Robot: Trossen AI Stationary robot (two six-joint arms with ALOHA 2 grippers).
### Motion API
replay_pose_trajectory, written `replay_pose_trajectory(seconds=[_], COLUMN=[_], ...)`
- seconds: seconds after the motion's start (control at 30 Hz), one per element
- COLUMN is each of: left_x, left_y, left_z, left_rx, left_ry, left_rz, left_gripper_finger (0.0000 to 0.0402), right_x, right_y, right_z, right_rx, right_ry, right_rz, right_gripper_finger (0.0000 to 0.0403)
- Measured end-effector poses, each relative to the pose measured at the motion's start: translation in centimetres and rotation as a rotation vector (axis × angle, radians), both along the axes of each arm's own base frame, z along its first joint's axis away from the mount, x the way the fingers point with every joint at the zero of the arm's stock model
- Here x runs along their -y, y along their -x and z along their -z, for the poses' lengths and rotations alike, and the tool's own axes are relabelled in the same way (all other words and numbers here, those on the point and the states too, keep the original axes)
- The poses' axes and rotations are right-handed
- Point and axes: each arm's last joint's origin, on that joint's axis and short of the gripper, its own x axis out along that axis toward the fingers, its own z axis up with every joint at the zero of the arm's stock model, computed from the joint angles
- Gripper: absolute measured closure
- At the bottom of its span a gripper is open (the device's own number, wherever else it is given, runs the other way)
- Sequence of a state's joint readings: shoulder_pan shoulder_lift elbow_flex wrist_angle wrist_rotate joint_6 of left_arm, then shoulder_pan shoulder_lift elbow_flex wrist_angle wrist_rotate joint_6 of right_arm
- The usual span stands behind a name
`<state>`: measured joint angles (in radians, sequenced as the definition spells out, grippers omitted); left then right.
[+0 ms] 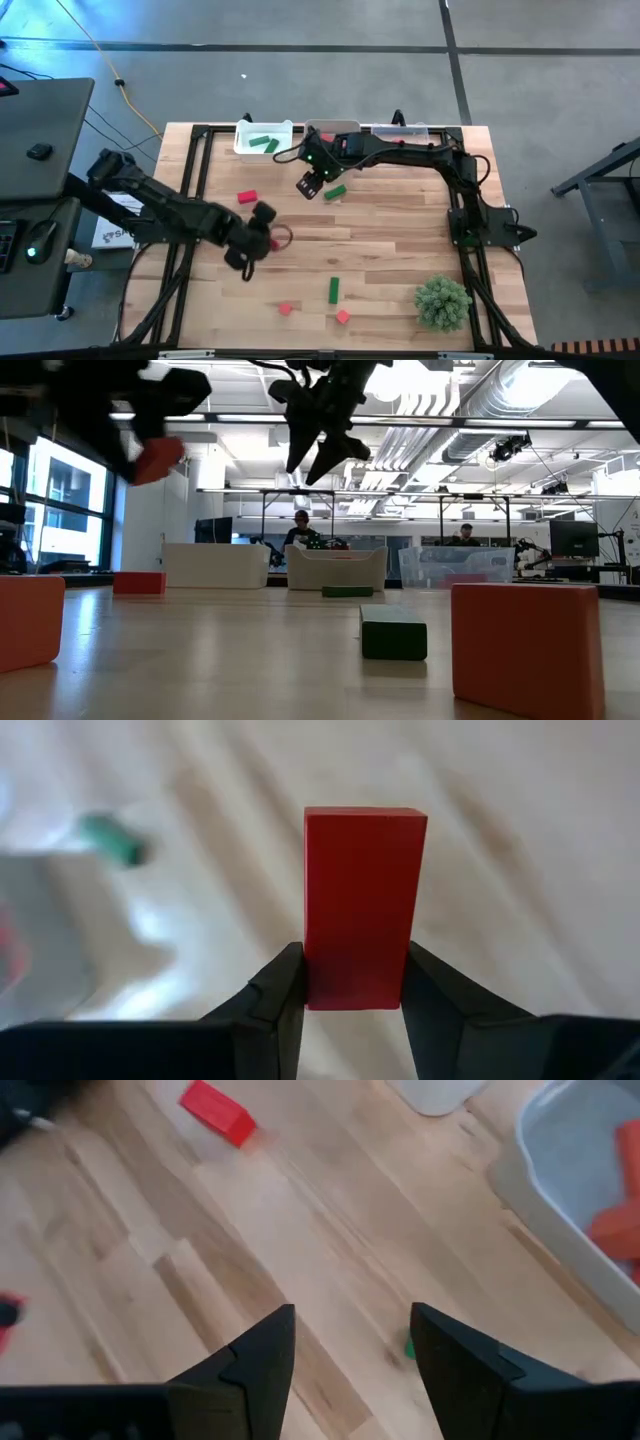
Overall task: Sort & place blocks by color
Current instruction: Put the red wooden block into the transparent bin
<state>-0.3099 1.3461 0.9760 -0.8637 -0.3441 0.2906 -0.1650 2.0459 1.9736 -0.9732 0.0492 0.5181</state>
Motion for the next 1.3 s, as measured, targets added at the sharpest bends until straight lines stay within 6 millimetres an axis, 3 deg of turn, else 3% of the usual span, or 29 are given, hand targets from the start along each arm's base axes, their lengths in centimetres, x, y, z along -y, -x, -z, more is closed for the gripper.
replay_pose_trajectory(seconds=[0.4,0.73,1.3], left_x=[-6.2,-10.4,-13.4], left_y=[0.4,-0.2,-0.7], left_z=[-2.0,-2.5,-3.3], left_rx=[0.100,0.217,0.364], left_ry=[-0.046,-0.075,-0.078], left_rz=[-0.272,-0.489,-0.594], left_gripper_finger=[0.0294,0.0294,0.0294], right_x=[3.3,4.3,4.8], right_y=[0.0,-0.7,-1.2], right_z=[-0.4,-1.2,-1.8], right_rx=[0.111,0.243,0.338], right_ry=[-0.142,-0.149,-0.148], right_rz=[-0.045,-0.033,-0.065], right_gripper_finger=[0.0214,0.0214,0.0214])
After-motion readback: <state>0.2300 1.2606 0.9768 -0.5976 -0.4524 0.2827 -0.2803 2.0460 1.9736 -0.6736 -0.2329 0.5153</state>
